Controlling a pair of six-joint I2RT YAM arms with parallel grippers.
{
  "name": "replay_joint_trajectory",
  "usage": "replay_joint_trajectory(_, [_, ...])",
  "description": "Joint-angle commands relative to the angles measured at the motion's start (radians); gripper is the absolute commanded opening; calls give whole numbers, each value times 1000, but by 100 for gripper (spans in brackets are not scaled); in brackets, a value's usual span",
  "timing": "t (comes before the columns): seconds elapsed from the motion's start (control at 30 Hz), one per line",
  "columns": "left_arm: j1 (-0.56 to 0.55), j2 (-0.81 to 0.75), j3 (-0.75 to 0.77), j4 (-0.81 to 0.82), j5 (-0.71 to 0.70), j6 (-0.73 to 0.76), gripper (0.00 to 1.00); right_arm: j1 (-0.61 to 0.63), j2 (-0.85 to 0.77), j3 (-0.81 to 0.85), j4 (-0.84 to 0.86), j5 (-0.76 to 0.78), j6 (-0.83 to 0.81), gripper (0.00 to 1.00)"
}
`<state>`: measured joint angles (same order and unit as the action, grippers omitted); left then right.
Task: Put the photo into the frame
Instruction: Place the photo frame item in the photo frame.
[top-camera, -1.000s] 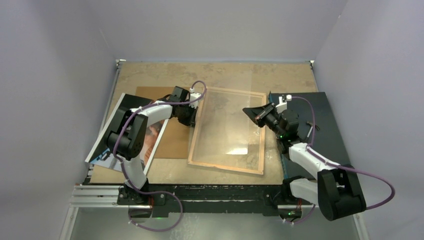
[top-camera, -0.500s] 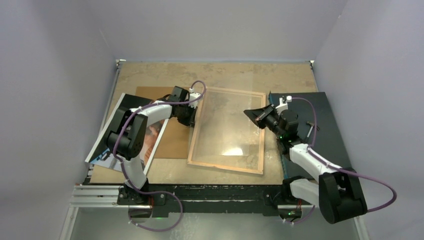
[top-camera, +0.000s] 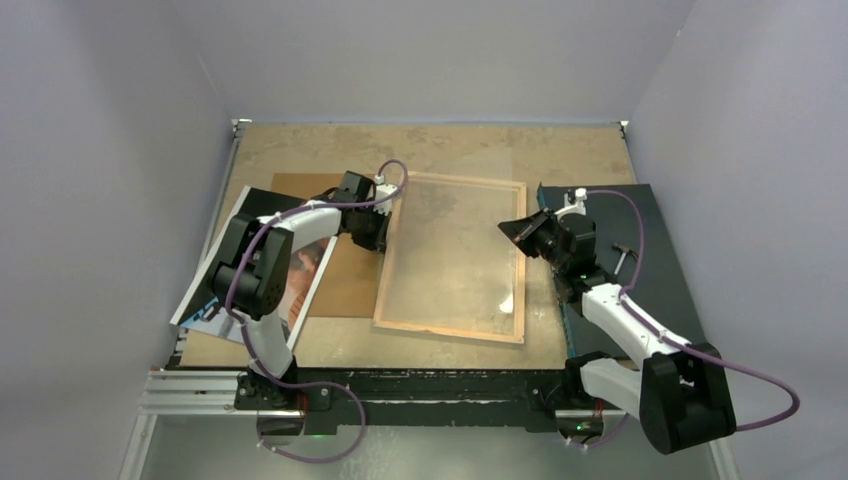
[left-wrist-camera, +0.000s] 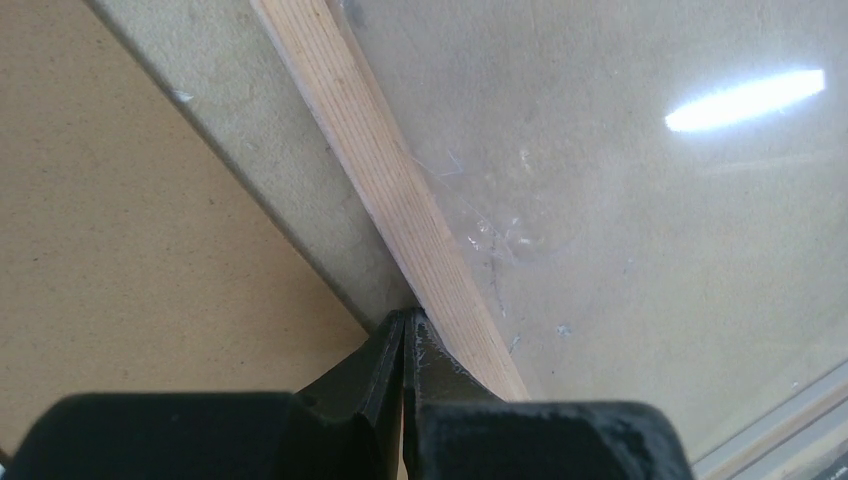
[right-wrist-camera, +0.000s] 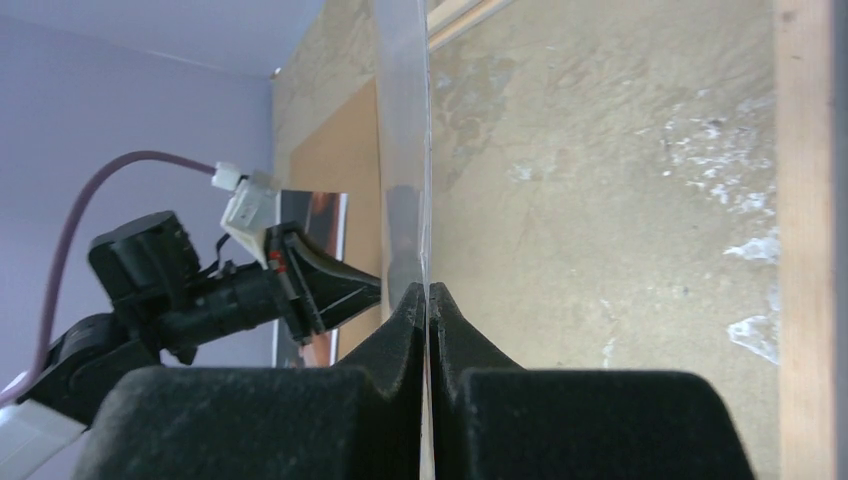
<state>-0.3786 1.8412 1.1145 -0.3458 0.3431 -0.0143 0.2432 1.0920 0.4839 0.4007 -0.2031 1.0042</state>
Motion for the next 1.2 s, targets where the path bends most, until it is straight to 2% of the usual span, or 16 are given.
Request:
replay_joint_trajectory(0.0, [-17,-8,17,28,75,-5,0,31,26,10,-104,-22,-53,0])
replay_joint_trajectory(0.17, [-16,-8,15,30,75,-6,0,31,25,-13,-116,-2,-53,3])
replay_joint_trajectory(0.33, [-16,-9,15,32,77,-9,0,31,38,-6,-127,17,-70,19])
replay_joint_trajectory(0.53, [-16,-12,16,32,77,-9,0,31,76,24,-155,36,-101,47])
replay_joint_trajectory(0.67, [-16,-10,15,32,76,-9,0,34,107,86,-254,82,-160,70])
replay_joint_trajectory(0.73, [-16,-10,15,35,76,-10,0,37,122,121,-316,125,-192,79])
replay_joint_trajectory(0.93, [-16,-7,15,36,74,-11,0,53,165,201,-462,201,-261,93])
replay_joint_trajectory(1.17, [-15,-10,16,36,74,-12,0,116,241,262,-528,269,-281,98])
